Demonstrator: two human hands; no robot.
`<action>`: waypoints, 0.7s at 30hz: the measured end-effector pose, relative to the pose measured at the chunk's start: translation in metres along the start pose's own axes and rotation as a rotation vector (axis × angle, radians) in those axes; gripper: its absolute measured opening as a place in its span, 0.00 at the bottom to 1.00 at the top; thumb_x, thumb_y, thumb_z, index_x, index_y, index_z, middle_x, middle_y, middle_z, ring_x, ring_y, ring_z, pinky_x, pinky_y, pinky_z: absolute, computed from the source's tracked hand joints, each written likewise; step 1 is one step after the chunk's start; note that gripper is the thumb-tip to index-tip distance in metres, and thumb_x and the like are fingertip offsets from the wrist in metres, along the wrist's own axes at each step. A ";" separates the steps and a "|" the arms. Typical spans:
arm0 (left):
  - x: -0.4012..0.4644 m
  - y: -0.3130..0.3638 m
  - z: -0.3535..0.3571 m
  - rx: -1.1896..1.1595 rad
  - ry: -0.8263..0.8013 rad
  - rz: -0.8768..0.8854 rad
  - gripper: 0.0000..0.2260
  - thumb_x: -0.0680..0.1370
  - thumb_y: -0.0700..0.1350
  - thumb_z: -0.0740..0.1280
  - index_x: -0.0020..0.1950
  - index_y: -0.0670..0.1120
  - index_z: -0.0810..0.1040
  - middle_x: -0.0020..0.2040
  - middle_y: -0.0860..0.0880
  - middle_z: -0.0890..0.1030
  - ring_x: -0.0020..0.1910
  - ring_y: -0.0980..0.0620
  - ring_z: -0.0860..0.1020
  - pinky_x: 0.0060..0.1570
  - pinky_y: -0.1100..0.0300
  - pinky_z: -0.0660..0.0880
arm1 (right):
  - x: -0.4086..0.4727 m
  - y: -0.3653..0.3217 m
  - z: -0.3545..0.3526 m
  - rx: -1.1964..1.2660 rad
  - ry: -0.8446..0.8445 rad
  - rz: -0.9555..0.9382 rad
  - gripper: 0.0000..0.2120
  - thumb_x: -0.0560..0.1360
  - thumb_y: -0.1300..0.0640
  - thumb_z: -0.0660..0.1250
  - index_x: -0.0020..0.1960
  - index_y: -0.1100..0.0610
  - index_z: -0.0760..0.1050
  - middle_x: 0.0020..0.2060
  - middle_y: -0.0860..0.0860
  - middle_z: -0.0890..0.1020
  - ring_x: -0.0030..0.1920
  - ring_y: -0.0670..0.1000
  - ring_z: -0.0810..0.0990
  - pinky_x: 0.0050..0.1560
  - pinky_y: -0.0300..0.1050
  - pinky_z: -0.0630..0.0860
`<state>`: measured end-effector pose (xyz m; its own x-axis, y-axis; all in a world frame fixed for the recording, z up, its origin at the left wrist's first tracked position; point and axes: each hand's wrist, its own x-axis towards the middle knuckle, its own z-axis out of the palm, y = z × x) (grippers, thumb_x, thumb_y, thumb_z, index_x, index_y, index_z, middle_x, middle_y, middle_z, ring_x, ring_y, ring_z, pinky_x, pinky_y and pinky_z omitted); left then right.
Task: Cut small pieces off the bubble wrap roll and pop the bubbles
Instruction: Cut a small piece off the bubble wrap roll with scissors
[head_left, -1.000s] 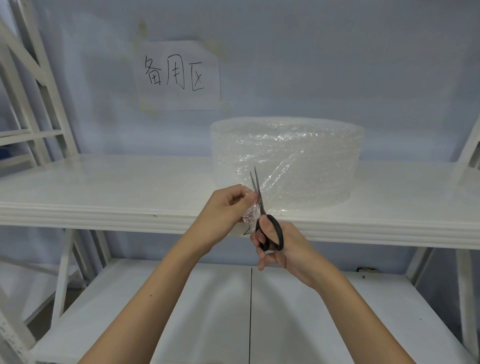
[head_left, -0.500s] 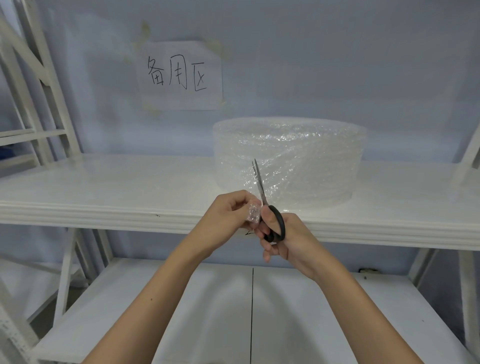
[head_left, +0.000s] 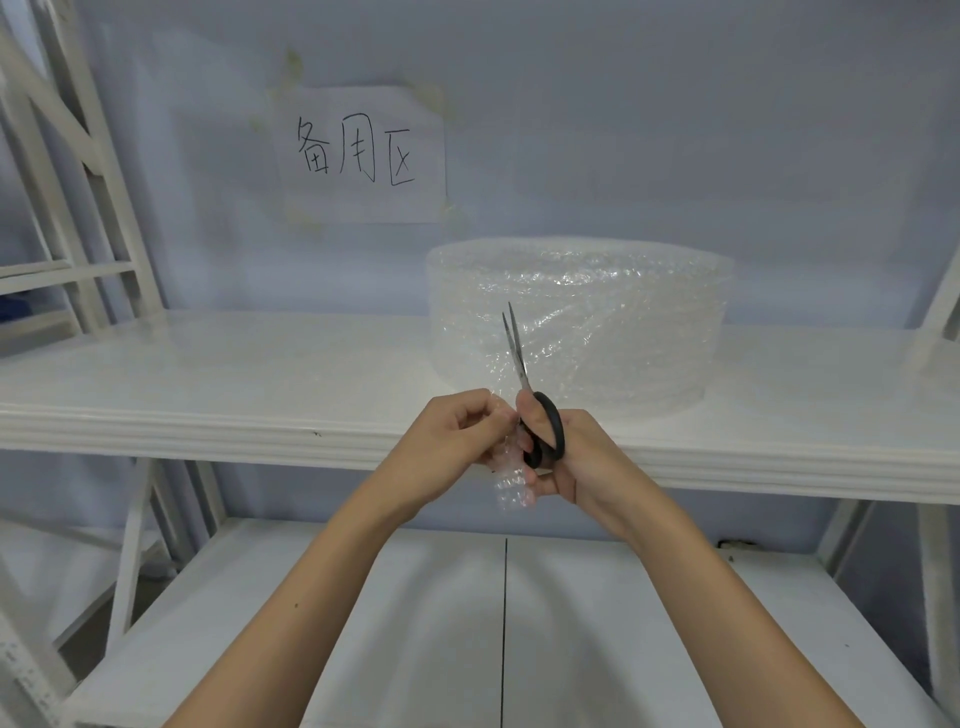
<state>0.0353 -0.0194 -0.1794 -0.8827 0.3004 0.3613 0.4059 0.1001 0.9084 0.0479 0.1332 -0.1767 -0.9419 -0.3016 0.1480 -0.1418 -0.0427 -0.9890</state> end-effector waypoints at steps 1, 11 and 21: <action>0.000 0.000 0.000 -0.004 -0.001 -0.002 0.11 0.82 0.39 0.62 0.43 0.34 0.77 0.34 0.47 0.80 0.35 0.50 0.75 0.40 0.60 0.76 | 0.001 -0.001 0.001 -0.007 0.002 -0.001 0.27 0.64 0.35 0.67 0.32 0.61 0.71 0.27 0.55 0.72 0.26 0.51 0.69 0.27 0.44 0.75; -0.002 -0.003 -0.006 -0.003 0.012 -0.023 0.11 0.81 0.39 0.62 0.46 0.32 0.77 0.38 0.42 0.78 0.37 0.50 0.75 0.44 0.56 0.77 | 0.004 -0.009 0.004 -0.029 0.028 0.020 0.27 0.63 0.34 0.67 0.32 0.60 0.70 0.28 0.55 0.72 0.26 0.52 0.70 0.26 0.43 0.74; -0.008 -0.010 -0.012 -0.021 0.034 -0.076 0.09 0.80 0.40 0.64 0.44 0.36 0.79 0.37 0.44 0.78 0.36 0.51 0.75 0.42 0.59 0.77 | -0.001 -0.007 0.012 -0.061 0.053 0.030 0.23 0.68 0.40 0.69 0.31 0.59 0.71 0.25 0.52 0.73 0.24 0.51 0.69 0.22 0.40 0.71</action>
<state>0.0350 -0.0338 -0.1891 -0.9184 0.2602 0.2982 0.3330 0.1009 0.9375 0.0531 0.1223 -0.1703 -0.9604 -0.2513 0.1204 -0.1305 0.0239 -0.9912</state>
